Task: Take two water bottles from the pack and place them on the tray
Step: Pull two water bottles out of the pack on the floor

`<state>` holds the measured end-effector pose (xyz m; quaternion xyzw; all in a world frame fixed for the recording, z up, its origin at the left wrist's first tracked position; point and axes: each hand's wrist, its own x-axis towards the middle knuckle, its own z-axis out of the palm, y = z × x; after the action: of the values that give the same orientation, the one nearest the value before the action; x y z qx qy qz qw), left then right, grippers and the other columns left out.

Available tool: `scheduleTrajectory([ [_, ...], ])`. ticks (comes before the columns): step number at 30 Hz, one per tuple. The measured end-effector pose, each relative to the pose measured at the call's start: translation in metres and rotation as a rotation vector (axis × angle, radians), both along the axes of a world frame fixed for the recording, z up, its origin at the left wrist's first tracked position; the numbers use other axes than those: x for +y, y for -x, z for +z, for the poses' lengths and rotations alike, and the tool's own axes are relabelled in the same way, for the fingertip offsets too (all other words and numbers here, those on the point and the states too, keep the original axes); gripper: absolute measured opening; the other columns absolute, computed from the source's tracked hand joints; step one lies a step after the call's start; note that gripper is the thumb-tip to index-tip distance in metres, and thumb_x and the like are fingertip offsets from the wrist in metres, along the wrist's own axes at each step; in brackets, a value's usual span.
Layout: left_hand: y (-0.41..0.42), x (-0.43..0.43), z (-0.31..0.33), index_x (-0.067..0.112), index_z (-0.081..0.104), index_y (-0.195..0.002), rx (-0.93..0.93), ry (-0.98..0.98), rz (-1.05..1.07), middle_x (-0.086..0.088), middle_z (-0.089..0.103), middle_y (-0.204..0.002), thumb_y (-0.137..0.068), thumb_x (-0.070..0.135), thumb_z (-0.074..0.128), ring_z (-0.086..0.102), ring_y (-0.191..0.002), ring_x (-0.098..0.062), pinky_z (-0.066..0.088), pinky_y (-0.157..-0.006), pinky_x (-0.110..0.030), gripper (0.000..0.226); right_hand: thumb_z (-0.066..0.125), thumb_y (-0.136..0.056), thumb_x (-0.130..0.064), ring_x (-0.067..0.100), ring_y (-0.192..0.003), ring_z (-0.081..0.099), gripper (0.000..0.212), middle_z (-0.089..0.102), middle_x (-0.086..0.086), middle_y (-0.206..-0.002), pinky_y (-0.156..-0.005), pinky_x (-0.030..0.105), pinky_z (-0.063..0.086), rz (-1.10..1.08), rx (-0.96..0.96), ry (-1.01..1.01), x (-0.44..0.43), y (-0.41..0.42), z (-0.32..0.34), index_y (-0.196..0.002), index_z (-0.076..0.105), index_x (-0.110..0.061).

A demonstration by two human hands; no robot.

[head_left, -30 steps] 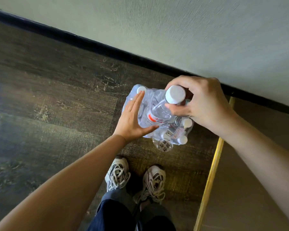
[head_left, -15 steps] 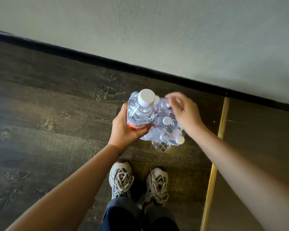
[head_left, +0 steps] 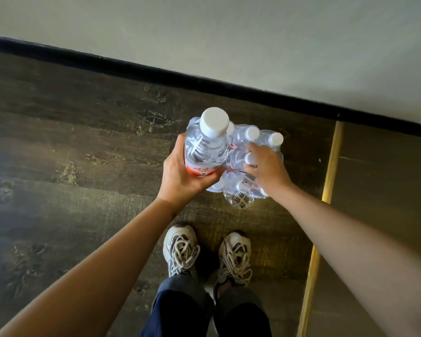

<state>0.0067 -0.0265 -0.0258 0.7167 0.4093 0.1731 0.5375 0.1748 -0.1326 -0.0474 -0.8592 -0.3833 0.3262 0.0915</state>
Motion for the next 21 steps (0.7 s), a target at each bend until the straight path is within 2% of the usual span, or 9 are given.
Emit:
scheduleTrajectory([
  [3,-0.01,-0.001,0.006,0.04,0.039,-0.108,0.025,0.017,-0.043,0.03,0.056,-0.094,-0.058,0.035,0.082,0.053,-0.091,0.023,0.039,-0.075,0.004,0.066,0.061,-0.082,-0.003,0.008,-0.079,0.055,0.021,0.057,0.012,-0.102,-0.06,0.002,0.035,-0.097,0.092,-0.115,-0.008,-0.011,0.043,-0.103,0.057,-0.009],
  [4,-0.014,-0.003,0.008,0.04,0.04,-0.107,0.032,0.027,-0.058,0.029,0.056,-0.093,-0.059,0.034,0.083,0.053,-0.09,0.023,0.039,-0.073,0.004,0.065,0.065,-0.08,-0.004,0.006,-0.075,0.052,0.02,0.058,0.01,-0.099,-0.059,0.002,0.036,-0.096,0.09,-0.153,-0.01,-0.016,0.06,-0.098,0.058,-0.008],
  [7,-0.029,-0.01,0.016,0.039,0.041,-0.106,0.031,0.072,-0.096,0.032,0.057,-0.09,-0.059,0.03,0.084,0.054,-0.089,0.023,0.04,-0.071,0.004,0.064,0.073,-0.072,-0.009,0.016,-0.078,0.056,0.021,0.064,0.006,-0.089,-0.064,0.018,0.04,-0.079,0.021,-0.266,-0.013,-0.033,0.114,-0.09,0.063,-0.007],
  [12,-0.058,-0.024,0.032,0.043,0.04,-0.107,0.024,0.109,-0.182,0.031,0.057,-0.092,-0.058,0.036,0.083,0.053,-0.089,0.025,0.038,-0.07,0.006,0.065,0.071,-0.067,-0.015,0.018,-0.067,0.057,0.015,0.065,0.003,-0.074,-0.06,0.027,0.043,-0.076,-0.027,-0.402,-0.016,-0.062,0.178,-0.078,0.063,-0.01],
  [16,-0.077,-0.033,0.034,0.056,0.038,-0.1,0.047,0.119,-0.221,0.033,0.058,-0.092,-0.056,0.046,0.08,0.054,-0.091,0.024,0.039,-0.069,0.005,0.062,0.075,-0.068,-0.011,0.018,-0.068,0.056,0.016,0.063,0.002,-0.075,-0.059,0.021,0.039,-0.089,0.006,-0.351,-0.026,-0.068,0.171,-0.08,0.064,-0.008],
  [19,-0.081,-0.04,0.024,0.055,0.04,-0.102,0.042,0.154,-0.168,0.028,0.061,-0.095,-0.056,0.047,0.08,0.058,-0.092,0.018,0.043,-0.069,0.002,0.061,0.074,-0.071,-0.013,0.016,-0.074,0.054,0.021,0.062,0.005,-0.083,-0.061,0.015,0.037,-0.11,0.019,-0.402,-0.035,-0.062,0.149,-0.087,0.062,-0.006],
  [21,-0.082,-0.041,0.018,0.055,0.04,-0.102,0.046,0.157,-0.151,0.028,0.061,-0.094,-0.056,0.048,0.08,0.058,-0.091,0.018,0.043,-0.069,0.002,0.061,0.074,-0.071,-0.019,0.013,-0.084,0.049,0.032,0.06,0.01,-0.095,-0.068,0.013,0.036,-0.108,0.008,-0.412,-0.043,-0.059,0.133,-0.097,0.059,-0.008],
])
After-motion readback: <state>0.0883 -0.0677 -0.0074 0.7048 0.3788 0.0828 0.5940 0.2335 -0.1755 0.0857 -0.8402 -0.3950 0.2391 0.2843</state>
